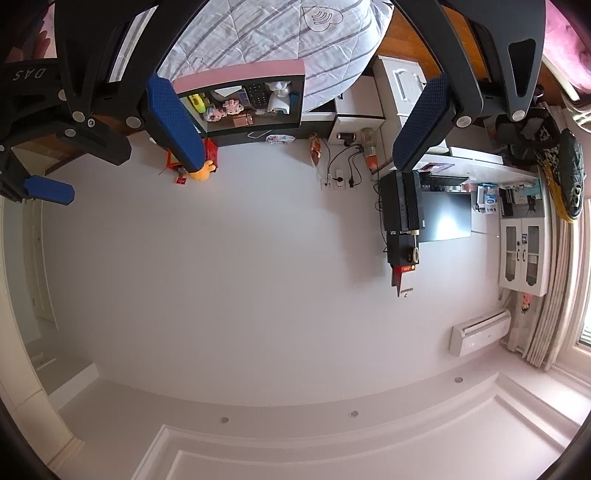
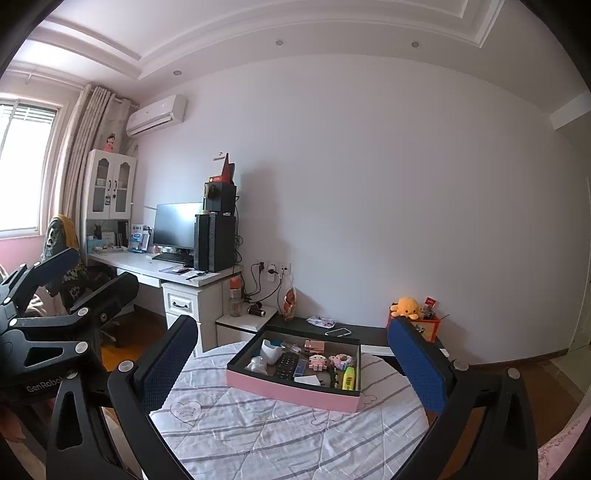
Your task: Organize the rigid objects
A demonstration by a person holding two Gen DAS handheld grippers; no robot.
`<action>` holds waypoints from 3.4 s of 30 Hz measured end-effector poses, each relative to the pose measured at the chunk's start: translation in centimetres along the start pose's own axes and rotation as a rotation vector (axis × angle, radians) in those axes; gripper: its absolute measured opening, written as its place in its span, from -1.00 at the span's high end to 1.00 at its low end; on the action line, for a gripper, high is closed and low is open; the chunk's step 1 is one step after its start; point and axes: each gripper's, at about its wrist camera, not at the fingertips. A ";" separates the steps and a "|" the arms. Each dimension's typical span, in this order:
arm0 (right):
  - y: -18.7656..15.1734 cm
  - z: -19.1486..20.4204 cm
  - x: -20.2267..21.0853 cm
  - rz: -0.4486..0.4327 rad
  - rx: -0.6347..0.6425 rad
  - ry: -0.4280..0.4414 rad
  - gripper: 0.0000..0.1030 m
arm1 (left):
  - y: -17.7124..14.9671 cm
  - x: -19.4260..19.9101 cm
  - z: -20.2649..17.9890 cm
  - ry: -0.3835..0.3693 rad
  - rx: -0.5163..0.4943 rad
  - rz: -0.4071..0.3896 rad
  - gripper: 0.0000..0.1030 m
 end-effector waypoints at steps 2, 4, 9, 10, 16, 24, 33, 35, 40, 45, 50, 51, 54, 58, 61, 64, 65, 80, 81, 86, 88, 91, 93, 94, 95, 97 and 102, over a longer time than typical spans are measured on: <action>0.1 0.0 -0.1 -0.004 0.002 -0.004 -1.00 | 0.0 -0.2 0.0 0.004 -0.005 -0.007 -0.99; 0.2 -0.1 -0.3 -0.002 0.004 -0.003 -1.00 | 0.1 -0.3 0.0 0.007 -0.009 -0.007 -0.99; 0.4 -0.3 -0.7 0.004 -0.001 0.007 -1.00 | 0.2 -0.5 -0.1 0.007 -0.008 -0.006 -0.99; 0.4 -0.3 -0.7 0.006 0.000 0.006 -1.00 | 0.2 -0.6 -0.1 0.009 -0.008 -0.006 -0.99; 0.5 -0.3 -1.0 0.010 0.003 0.005 -1.00 | 0.2 -1.1 0.1 0.012 -0.007 0.007 -0.99; 0.5 -0.2 -1.3 0.020 0.000 0.012 -1.00 | 0.1 -1.3 0.2 0.020 -0.013 0.008 -0.99; 0.3 0.1 -1.4 0.027 0.002 0.013 -1.00 | -0.1 -1.4 0.3 0.031 -0.022 0.012 -0.99; 0.3 0.1 -1.4 0.028 0.001 0.013 -1.00 | -0.2 -1.3 0.3 0.033 -0.025 0.008 -0.99; 0.2 0.2 -1.4 0.029 0.002 0.010 -1.00 | -0.2 -1.2 0.3 0.032 -0.024 0.011 -0.99; 0.0 0.3 -1.4 0.034 0.000 0.011 -1.00 | -0.3 -1.2 0.4 0.034 -0.026 0.012 -0.99; 0.0 0.3 -1.4 0.038 -0.002 0.012 -1.00 | -0.3 -1.1 0.5 0.034 -0.026 0.014 -0.99; 0.0 0.3 -1.4 0.038 -0.003 0.013 -1.00 | -0.3 -1.0 0.5 0.034 -0.025 0.010 -0.99; 0.1 0.4 -1.2 0.039 -0.003 0.013 -1.00 | -0.3 -1.1 0.5 0.038 -0.026 0.011 -0.99; 0.1 0.4 -1.2 0.043 -0.004 0.013 -1.00 | -0.3 -1.1 0.6 0.038 -0.026 0.014 -0.99; 0.1 0.5 -1.3 0.048 -0.004 0.011 -1.00 | -0.3 -1.1 0.6 0.041 -0.029 0.014 -0.99; 0.1 0.5 -1.3 0.053 -0.003 0.008 -1.00 | -0.4 -1.0 0.6 0.045 -0.036 0.012 -0.99; 0.1 0.5 -1.3 0.054 -0.004 0.008 -1.00 | -0.4 -1.0 0.6 0.046 -0.036 0.011 -0.99; 0.0 0.5 -1.2 0.060 -0.004 0.006 -1.00 | -0.6 -0.8 0.5 0.046 -0.041 0.013 -0.99; 0.0 0.4 -1.2 0.061 -0.004 0.005 -1.00 | -0.5 -0.8 0.5 0.048 -0.044 0.014 -0.99; 0.0 0.5 -1.4 0.066 -0.008 0.007 -1.00 | -0.5 -1.0 0.6 0.044 -0.050 0.018 -0.99; 0.0 0.4 -1.5 0.070 -0.010 0.010 -1.00 | -0.5 -1.2 0.7 0.038 -0.040 0.036 -0.99; 0.0 0.5 -1.6 0.073 -0.012 0.006 -1.00 | -0.5 -1.4 0.8 0.032 -0.029 0.050 -0.99; 0.0 0.4 -1.7 0.076 -0.014 0.007 -1.00 | -0.6 -1.4 0.8 0.033 -0.027 0.049 -0.99; 0.0 0.4 -1.7 0.078 -0.016 0.009 -1.00 | -0.6 -1.4 0.8 0.032 -0.028 0.044 -0.99; 0.0 0.3 -1.7 0.080 -0.019 0.013 -1.00 | -0.6 -1.4 0.9 0.030 -0.029 0.041 -0.99; -0.1 0.2 -1.8 0.081 -0.023 0.020 -1.00 | -0.6 -1.4 1.0 0.018 -0.026 0.040 -0.99; 0.0 -0.1 -2.0 0.078 -0.048 0.043 -1.00 | -0.6 -1.4 1.2 -0.006 -0.006 0.016 -0.99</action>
Point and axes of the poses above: each gripper's, at about its wrist camera, not at the fingertips, and x roughly against the way its jaws point, z to its left, y to its top, and after that the axes turned 6 degrees about z, right-handed
